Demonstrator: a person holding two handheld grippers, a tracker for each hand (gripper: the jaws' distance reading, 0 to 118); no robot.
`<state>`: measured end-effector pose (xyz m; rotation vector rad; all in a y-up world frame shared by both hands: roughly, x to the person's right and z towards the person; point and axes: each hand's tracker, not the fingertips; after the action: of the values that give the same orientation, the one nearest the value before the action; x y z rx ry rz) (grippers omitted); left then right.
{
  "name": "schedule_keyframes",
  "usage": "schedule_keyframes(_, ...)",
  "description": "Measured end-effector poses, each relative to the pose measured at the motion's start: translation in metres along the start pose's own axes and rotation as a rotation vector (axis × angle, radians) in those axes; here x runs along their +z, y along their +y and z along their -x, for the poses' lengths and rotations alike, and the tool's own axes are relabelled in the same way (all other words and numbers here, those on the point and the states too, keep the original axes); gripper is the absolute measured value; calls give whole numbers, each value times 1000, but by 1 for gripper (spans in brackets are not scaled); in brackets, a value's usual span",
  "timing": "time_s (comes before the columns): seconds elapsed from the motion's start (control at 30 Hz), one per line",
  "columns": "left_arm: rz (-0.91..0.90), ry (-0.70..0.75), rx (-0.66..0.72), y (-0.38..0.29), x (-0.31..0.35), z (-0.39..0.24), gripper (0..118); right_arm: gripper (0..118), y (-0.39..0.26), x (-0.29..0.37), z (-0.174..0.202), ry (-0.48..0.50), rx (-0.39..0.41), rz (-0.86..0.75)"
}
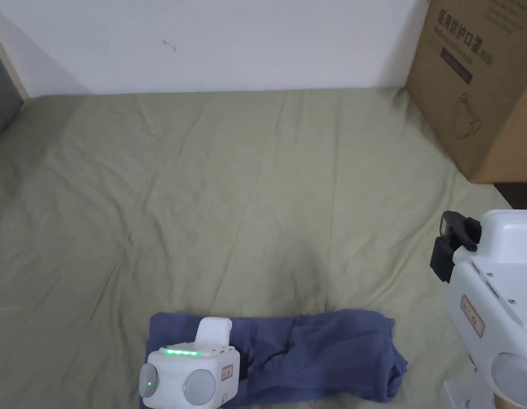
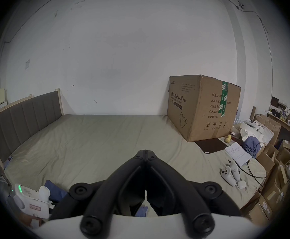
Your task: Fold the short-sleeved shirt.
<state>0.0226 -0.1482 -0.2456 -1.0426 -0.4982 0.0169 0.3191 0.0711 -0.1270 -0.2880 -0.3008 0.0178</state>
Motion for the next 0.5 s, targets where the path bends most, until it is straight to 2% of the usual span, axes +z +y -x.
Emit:
schedule_keyframes(0.27,-147,-170,138,29,67,39,0,0,5,3,3,5,2,-14)
schedule_keyframes(0.37,-160,-205,181,39,96,69,0,0,8,4,7,17,6,-23)
schedule_keyframes(0.5,-189,-211,311,40,115,116,1,0,9,4,14,31,5,-27)
